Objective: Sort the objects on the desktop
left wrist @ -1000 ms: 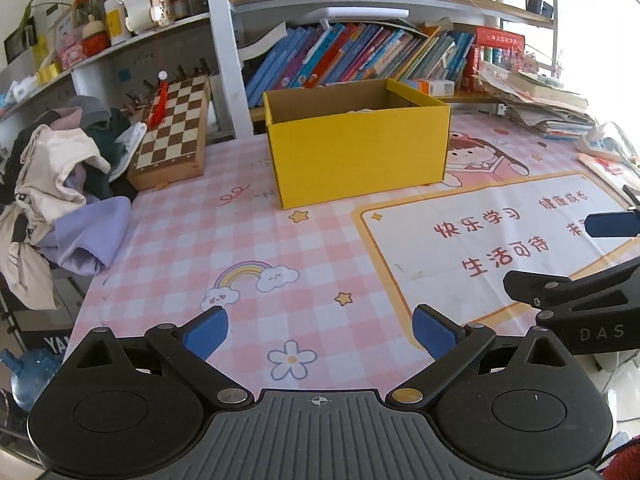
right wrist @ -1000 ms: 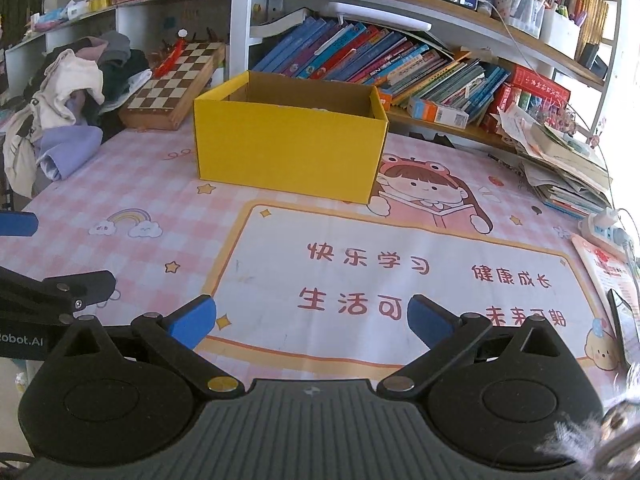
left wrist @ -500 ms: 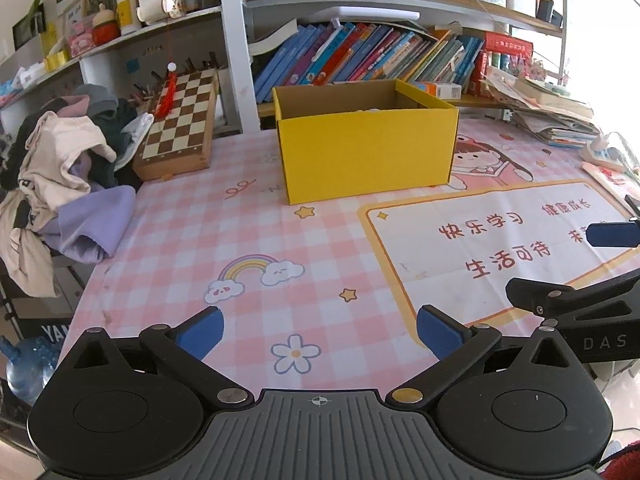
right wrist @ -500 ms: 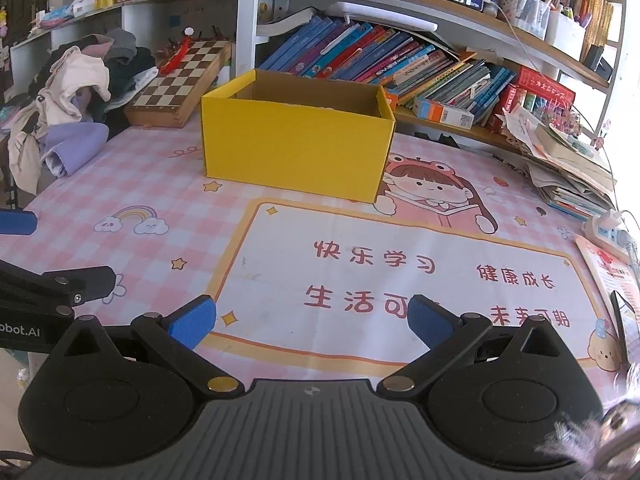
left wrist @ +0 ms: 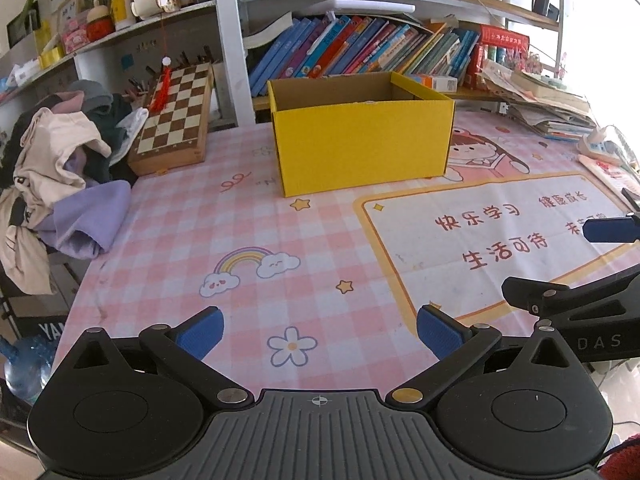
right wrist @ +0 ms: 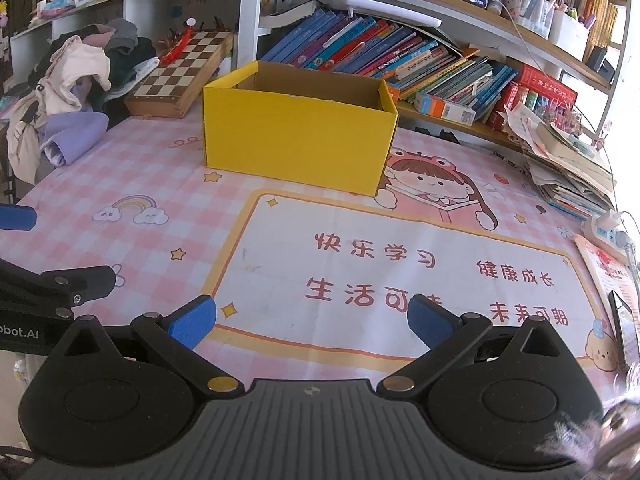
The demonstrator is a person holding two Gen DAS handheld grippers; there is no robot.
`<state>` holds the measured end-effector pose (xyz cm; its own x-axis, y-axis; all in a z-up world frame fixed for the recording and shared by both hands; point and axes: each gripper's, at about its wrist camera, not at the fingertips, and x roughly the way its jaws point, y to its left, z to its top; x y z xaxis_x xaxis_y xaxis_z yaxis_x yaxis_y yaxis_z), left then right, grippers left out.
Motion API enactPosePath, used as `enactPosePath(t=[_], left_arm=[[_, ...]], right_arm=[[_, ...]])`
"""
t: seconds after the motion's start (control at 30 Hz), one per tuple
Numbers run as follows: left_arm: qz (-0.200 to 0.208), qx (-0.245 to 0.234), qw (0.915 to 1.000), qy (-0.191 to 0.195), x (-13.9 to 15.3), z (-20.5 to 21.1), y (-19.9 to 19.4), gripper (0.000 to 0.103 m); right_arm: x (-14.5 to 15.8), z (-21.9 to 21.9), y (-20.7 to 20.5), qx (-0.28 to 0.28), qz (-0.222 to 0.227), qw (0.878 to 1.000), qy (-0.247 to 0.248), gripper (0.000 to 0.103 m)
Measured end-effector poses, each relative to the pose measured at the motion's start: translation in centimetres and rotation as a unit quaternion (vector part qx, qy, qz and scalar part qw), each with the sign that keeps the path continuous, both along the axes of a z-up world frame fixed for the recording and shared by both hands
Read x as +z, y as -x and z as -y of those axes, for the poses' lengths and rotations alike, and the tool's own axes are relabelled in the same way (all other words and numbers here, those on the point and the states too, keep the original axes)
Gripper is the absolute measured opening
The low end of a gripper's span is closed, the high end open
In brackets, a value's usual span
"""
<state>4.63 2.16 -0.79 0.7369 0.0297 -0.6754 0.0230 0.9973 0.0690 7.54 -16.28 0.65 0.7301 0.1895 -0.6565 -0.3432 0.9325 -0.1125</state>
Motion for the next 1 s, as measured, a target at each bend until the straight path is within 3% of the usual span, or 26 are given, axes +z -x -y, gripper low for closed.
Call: enactPosePath(t=[1.0], left_arm=[[-0.001, -0.004, 1.0000, 0.005, -0.03, -0.19, 0.16, 0.103]], right_arm=[[-0.14, 0.22, -0.21, 0.004, -0.004, 1.000, 0.003, 0.103]])
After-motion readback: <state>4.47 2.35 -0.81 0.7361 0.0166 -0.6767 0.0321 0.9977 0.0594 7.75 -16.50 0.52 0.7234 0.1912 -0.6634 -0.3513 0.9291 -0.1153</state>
